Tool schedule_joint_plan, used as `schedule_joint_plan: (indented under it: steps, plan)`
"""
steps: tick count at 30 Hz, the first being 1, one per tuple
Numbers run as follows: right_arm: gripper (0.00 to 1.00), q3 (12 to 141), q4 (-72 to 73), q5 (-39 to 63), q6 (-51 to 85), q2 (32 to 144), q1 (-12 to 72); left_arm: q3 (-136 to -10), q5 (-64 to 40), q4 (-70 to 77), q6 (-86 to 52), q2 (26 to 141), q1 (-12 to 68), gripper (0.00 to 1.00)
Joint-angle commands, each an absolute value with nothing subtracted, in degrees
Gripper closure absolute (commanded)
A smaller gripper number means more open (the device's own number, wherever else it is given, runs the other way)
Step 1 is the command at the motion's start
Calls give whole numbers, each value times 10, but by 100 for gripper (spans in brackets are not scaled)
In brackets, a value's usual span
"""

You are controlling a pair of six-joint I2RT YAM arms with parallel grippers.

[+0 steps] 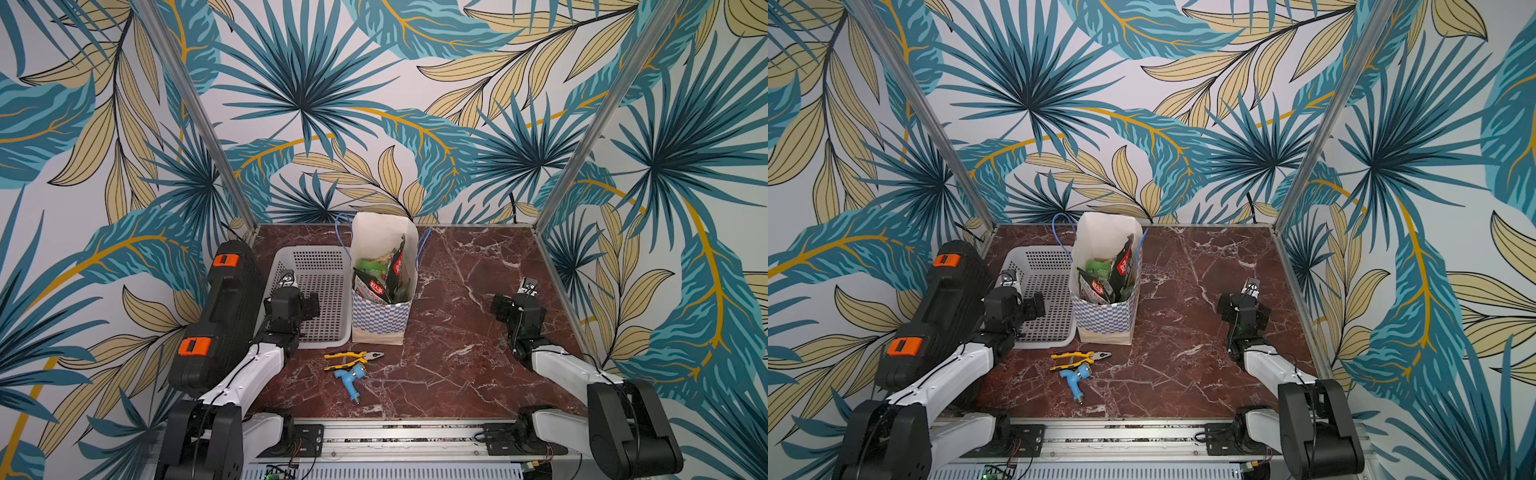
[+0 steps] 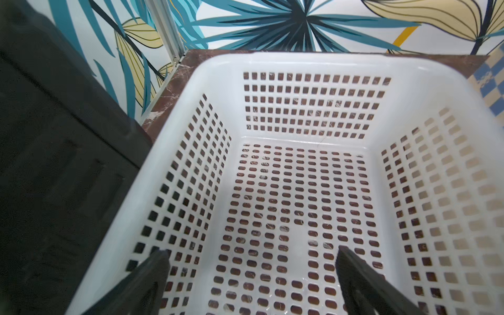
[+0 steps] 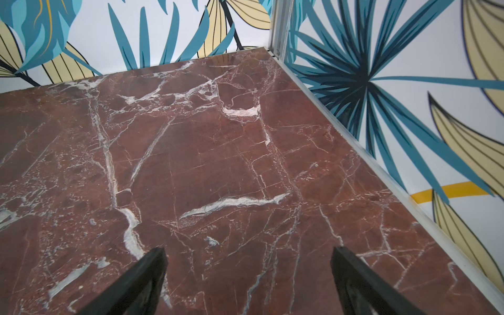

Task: Place the condiment packets inside the bag
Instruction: Reset both arms

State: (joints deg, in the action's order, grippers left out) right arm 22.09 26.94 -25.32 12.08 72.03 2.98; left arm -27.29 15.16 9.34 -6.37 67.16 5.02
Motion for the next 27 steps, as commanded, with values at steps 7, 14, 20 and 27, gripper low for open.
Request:
schedule_joint_plan:
  steps: [7,14,20,27]
  plan:
    - [1,198,514,-236,56,813,28,-265,165,328,-16,789,44,0]
    - [0,177,635,-190,27,885,29,-235,149,464,11,862,44,0]
    - [0,221,508,-180,37,861,30,-227,118,489,27,873,45,0]
    - [0,219,517,-179,33,864,30,-230,115,475,27,871,45,0]
